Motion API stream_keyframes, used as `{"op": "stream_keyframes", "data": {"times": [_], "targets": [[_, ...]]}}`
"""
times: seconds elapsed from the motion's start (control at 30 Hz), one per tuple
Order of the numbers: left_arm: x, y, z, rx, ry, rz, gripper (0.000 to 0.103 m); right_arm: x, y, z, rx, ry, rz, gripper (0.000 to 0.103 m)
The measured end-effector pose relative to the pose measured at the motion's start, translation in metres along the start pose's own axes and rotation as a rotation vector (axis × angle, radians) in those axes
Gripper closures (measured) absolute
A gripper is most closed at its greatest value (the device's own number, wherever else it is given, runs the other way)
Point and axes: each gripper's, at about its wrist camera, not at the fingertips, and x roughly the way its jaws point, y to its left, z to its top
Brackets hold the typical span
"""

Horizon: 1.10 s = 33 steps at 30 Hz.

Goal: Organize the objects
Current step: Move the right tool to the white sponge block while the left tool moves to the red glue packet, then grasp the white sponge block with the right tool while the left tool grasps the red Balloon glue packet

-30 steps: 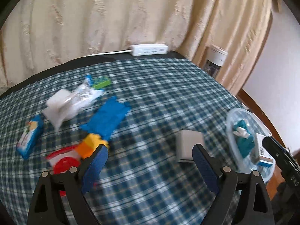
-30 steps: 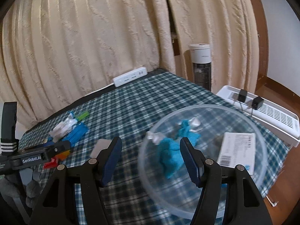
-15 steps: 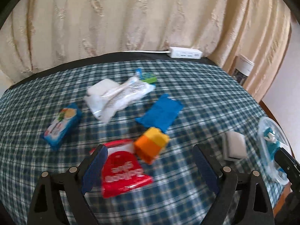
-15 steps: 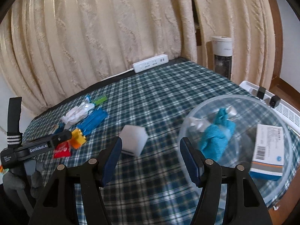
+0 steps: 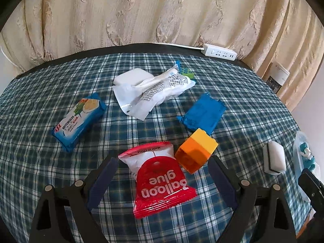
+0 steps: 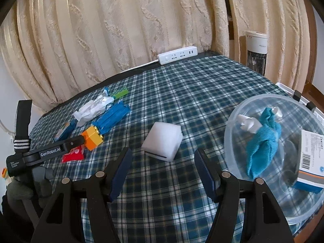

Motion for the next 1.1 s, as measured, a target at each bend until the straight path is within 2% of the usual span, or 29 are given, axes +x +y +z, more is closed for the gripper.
{"op": "stream_keyframes", "data": {"times": [0.63,0.77,0.93,1.0,1.1], "targets": [[0.012,0.019,-0.005,-0.03,0.03,0.057,0.009,0.025,0.008,-0.005,-0.009,0.072,0.015,0.037],[0.012,0.019,-0.006,-0.02,0.026,0.066,0.016,0.031,0.011,-0.004,-0.012,0.089,0.023,0.037],[0.011,0.018,-0.005,0.001,0.014,0.065,0.03,0.039,0.014,-0.001,-0.017,0.101,0.025,0.037],[0.01,0.017,-0.005,0.007,0.01,0.06,0.04,0.043,0.014,0.001,-0.016,0.105,0.022,0.037],[0.009,0.018,-0.005,0.004,0.006,0.052,0.044,0.05,0.012,0.004,-0.013,0.111,0.008,0.037]]}}
